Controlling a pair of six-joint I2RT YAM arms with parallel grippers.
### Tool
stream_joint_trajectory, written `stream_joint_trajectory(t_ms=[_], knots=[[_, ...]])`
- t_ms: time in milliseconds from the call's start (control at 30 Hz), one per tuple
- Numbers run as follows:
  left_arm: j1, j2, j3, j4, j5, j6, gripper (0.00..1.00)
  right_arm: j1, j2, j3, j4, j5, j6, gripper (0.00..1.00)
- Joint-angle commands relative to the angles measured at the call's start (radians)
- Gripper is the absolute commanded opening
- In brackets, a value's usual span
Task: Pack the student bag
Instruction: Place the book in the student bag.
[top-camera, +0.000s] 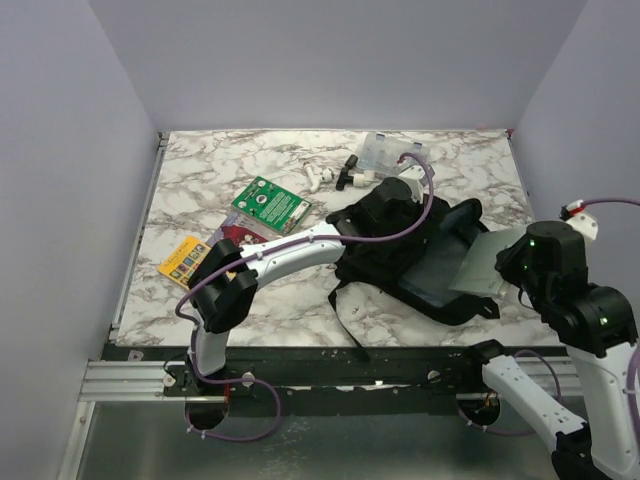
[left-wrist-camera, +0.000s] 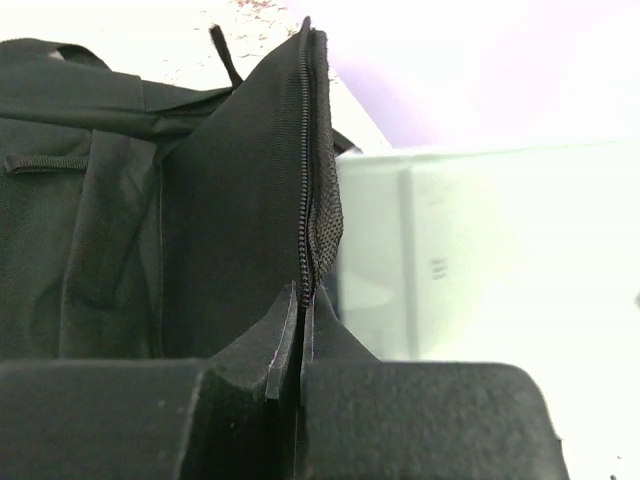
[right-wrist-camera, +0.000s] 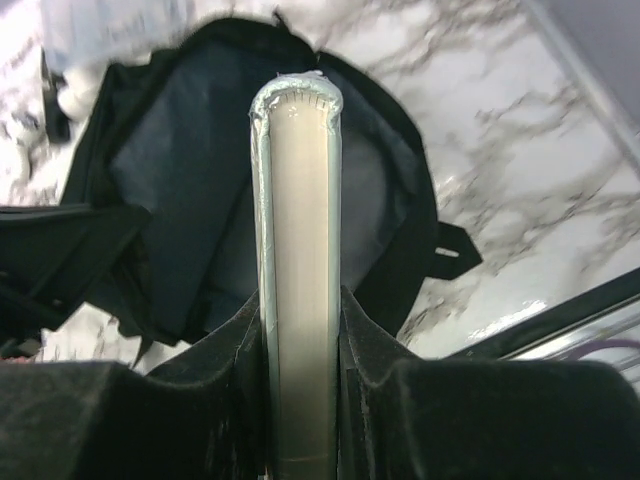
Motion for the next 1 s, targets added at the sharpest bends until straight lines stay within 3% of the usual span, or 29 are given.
stream_joint_trajectory(t_ms=[0, 200, 400, 700, 967], knots=[[0.001, -0.133, -0.065, 0.183, 0.044, -0.027, 0.00, 0.006, 0.021, -0.083, 0.207, -0.136, 0.133, 0.00], [0.002, -0.194, -0.098, 0.246, 0.050, 0.007, 0.00, 0.006, 0.046, -0.233, 0.417, -0.244, 0.244, 0.01], [0.003, -0.212, -0.088, 0.280, 0.086, 0.024, 0.00, 0.004, 0.003, -0.350, 0.549, -0.231, 0.324, 0.01], [0.012, -0.211, -0.072, 0.284, 0.222, 0.063, 0.00, -0.002, -0.099, -0.585, 0.850, -0.317, 0.460, 0.01], [0.027, -0.185, -0.050, 0.281, 0.361, 0.076, 0.00, -0.186, -0.032, -0.817, 1.292, -0.756, 0.524, 0.01]])
